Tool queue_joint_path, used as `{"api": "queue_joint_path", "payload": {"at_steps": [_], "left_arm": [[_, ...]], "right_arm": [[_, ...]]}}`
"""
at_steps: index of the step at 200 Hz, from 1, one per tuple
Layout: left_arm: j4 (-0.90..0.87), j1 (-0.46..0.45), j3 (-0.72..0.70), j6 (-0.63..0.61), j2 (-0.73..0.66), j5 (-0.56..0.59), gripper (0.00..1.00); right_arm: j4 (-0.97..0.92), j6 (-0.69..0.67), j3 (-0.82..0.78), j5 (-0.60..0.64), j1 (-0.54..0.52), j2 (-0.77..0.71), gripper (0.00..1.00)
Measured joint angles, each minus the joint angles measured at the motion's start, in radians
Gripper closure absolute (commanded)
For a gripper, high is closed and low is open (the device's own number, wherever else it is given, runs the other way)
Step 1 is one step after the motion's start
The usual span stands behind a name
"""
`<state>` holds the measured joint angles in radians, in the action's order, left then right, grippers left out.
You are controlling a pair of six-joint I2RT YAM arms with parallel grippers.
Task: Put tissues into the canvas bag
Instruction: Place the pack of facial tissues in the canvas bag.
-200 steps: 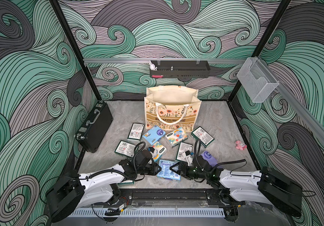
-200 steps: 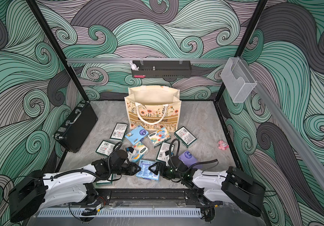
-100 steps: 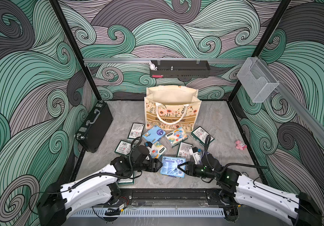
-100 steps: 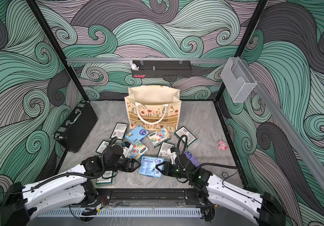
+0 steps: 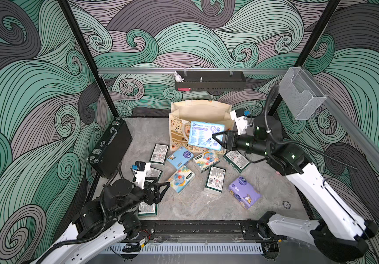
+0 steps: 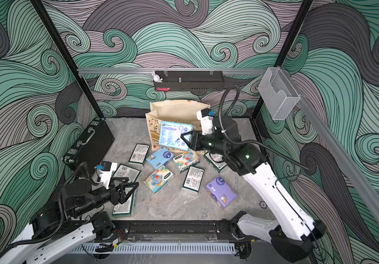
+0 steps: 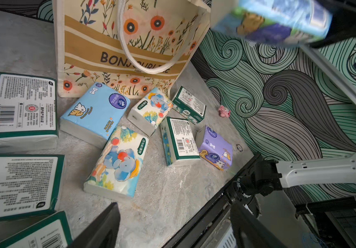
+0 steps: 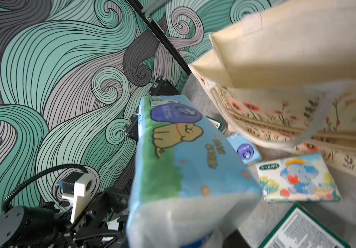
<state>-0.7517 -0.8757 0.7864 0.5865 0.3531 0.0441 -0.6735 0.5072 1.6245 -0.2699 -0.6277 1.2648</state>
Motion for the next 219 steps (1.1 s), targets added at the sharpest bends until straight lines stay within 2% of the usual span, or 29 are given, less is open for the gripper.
{"api": "queue_joint_path", "payload": {"at_steps": [55, 77, 89, 162, 219], "left_arm": [[-0.092, 0.000, 0.095, -0.113, -0.002, -0.001, 0.17], [-0.104, 0.000, 0.086, -0.135, -0.004, -0.001, 0.17], [-0.114, 0.000, 0.079, -0.142, -0.005, -0.002, 0.17], [-0.129, 0.000, 0.067, -0.153, -0.059, 0.002, 0.17], [-0.130, 0.000, 0.067, -0.153, -0.063, 0.002, 0.17]], "right_arm": [[-0.252, -0.164, 0.689, 0.121, 0.005, 0.512, 0.67], [-0.355, -0.203, 0.990, 0.157, 0.018, 0.712, 0.68], [-0.388, -0.217, 1.092, 0.166, 0.031, 0.782, 0.68], [-0.481, -0.246, 1.101, 0.210, 0.110, 0.867, 0.67], [-0.489, -0.233, 1.110, 0.160, 0.111, 0.964, 0.66]]}}
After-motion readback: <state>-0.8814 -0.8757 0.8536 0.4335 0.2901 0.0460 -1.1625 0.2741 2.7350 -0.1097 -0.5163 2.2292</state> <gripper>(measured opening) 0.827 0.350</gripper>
